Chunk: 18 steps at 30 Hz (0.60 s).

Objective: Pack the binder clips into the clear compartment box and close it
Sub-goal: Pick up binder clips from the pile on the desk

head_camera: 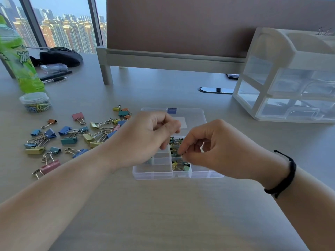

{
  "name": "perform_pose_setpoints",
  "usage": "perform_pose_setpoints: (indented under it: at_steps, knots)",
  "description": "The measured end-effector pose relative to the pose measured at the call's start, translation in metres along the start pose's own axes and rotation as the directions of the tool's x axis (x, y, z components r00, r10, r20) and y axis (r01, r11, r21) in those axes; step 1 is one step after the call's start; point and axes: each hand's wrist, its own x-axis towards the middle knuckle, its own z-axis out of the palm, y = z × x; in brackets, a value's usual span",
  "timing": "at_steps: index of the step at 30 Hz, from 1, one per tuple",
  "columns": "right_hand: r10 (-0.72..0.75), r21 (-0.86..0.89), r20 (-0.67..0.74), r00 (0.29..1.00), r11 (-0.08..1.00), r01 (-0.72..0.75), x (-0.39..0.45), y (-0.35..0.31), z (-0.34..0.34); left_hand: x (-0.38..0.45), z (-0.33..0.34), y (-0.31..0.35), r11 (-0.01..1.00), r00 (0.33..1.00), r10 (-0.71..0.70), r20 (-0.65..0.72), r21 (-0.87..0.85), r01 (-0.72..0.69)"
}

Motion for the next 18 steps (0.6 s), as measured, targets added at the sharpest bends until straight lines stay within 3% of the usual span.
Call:
perform_pose_setpoints:
  at_steps: [4, 7, 18]
  knots:
    - [-0.114, 0.062, -0.189, 0.975, 0.99, 0.127, -0.001, -0.004, 0.0, 0.001, 0.005, 0.001, 0.954, 0.993, -0.109, -0.036, -0.286, 0.095]
    - [-0.151, 0.183, -0.218, 0.964, 0.964, 0.192, -0.003, -0.01, 0.01, -0.002, 0.011, 0.006, 0.888, 0.99, -0.137, -0.024, -0.447, 0.112]
    - [-0.038, 0.284, -0.251, 0.967, 0.952, 0.111, -0.002, -0.009, 0.007, -0.004, 0.008, 0.014, 0.879, 0.996, -0.086, -0.001, -0.47, 0.076]
